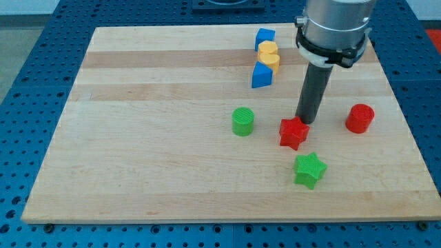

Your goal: Push the red circle to the top of the red star

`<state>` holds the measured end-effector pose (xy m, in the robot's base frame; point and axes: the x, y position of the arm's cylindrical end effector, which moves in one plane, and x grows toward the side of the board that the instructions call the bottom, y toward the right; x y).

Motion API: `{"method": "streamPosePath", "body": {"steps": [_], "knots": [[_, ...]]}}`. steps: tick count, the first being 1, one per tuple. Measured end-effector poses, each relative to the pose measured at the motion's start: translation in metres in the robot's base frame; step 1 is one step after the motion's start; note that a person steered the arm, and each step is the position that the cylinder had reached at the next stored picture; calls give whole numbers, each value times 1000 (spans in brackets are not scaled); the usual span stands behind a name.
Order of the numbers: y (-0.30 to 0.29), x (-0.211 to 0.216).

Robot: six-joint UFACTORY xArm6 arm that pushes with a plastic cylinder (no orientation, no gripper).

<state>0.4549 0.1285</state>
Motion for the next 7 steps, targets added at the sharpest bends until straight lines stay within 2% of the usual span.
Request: {"method": "streamPosePath", "body": {"steps": [3,4,5,7], "knots": [[95,-36],[152,1],[153,30],[54,33]]}}
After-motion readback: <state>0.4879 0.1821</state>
